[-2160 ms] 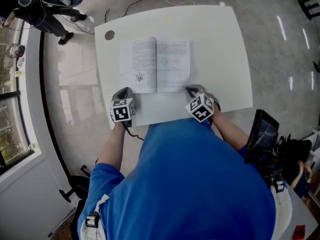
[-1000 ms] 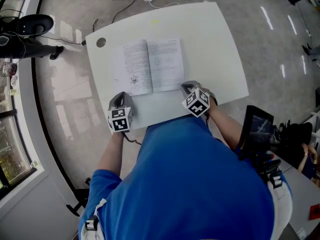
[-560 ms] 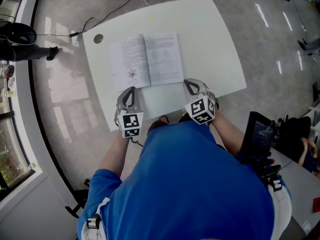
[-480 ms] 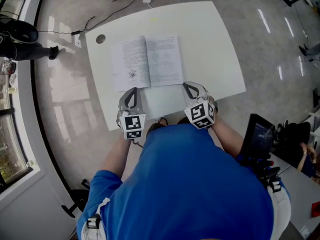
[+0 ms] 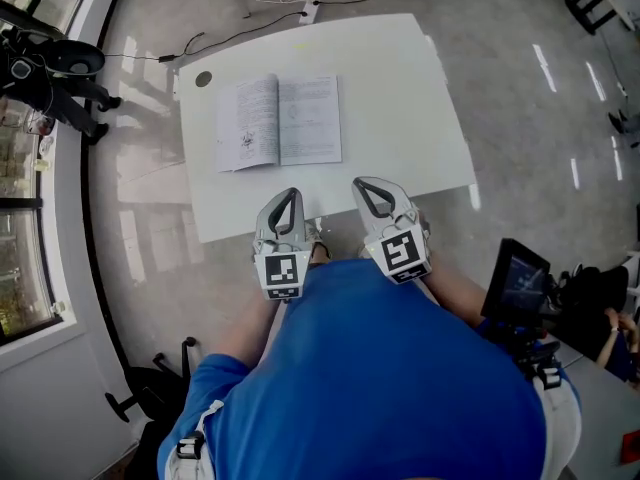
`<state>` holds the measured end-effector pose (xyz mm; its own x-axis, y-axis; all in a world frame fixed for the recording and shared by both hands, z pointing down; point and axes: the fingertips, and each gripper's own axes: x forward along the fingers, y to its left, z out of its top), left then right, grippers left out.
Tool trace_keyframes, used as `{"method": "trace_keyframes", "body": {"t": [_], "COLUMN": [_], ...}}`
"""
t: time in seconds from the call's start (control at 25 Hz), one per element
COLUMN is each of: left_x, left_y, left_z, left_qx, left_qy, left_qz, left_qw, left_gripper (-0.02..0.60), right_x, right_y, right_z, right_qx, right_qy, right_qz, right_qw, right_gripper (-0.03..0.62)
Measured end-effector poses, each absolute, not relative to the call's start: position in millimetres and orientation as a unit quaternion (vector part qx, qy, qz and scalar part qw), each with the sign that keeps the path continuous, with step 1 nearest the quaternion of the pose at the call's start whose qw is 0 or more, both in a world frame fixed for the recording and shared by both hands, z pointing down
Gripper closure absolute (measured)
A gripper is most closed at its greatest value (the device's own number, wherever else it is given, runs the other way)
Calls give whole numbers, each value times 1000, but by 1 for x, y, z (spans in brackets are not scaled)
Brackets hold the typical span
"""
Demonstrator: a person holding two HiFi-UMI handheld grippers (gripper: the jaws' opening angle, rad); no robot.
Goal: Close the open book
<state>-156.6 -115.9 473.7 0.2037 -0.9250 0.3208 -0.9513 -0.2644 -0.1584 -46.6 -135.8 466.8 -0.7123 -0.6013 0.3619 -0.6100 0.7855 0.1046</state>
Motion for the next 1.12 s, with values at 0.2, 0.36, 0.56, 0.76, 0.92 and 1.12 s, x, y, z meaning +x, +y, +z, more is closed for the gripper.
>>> {"method": "trace_keyframes", "body": {"t": [0.2, 0.36, 0.56, 0.76, 0.92, 1.12], "left_x": [-141, -139, -137, -135, -137, -138], "left_y": [-96, -87, -84, -84, -88, -88], "left_z": [475, 478, 477, 480, 477, 477], "left_qx": [772, 767, 764, 764, 765, 762], "left_qy": [-610, -616, -621, -621, -621, -625], "left_qz": [177, 176, 173, 171, 169, 168], "left_qw": [33, 34, 32, 31, 29, 29], "left_gripper": [575, 575, 575, 575, 575, 575], "right_x": [-35, -34, -34, -33, -33, -32], "right_y": [-117, -109, -106, -109, -113, -115], "right_z": [465, 465, 461, 462, 461, 460], "right_qx": [322, 317, 317, 315, 319, 319], "right_qy": [-930, -933, -935, -936, -935, -935], "right_qz": [12, 17, 17, 3, 5, 4], "right_qw": [177, 166, 156, 156, 158, 153], "right_gripper": [591, 591, 591, 591, 591, 591]}}
